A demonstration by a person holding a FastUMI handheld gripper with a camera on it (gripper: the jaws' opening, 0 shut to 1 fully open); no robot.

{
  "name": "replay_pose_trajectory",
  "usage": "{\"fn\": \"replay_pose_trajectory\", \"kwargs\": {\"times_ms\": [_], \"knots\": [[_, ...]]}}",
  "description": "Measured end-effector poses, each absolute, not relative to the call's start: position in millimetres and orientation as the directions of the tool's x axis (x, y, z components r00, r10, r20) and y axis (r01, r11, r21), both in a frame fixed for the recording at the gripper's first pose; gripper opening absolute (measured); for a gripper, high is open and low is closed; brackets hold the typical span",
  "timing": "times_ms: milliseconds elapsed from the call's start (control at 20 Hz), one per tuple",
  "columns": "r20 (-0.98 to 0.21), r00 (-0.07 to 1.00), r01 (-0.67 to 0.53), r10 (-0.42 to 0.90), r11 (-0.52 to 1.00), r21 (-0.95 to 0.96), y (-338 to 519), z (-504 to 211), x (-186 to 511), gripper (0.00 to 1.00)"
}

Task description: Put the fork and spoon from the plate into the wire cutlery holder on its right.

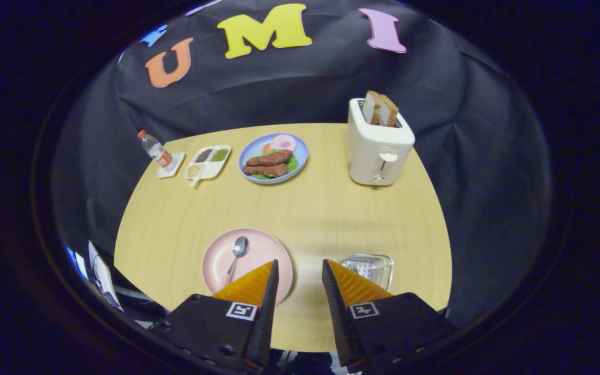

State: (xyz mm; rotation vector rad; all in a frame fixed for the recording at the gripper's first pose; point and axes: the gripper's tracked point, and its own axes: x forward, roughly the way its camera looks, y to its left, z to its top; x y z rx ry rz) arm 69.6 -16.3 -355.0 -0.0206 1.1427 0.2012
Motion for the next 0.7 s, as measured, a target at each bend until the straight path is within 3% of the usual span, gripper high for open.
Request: {"fn": "replay_pose_trajectory", "kwargs": {"times_ms": [150,400,700], "knots": [[-0.909,0.378,-0.186,0.177,0.976,0.113,18,-373,55,0.57],[-0.894,0.396,-0.191,0.207,0.972,0.14,65,-406,44,0.82],[-0.876,0.444,-0.186,0.19,0.976,0.117,103,-447,29,0.94]]}}
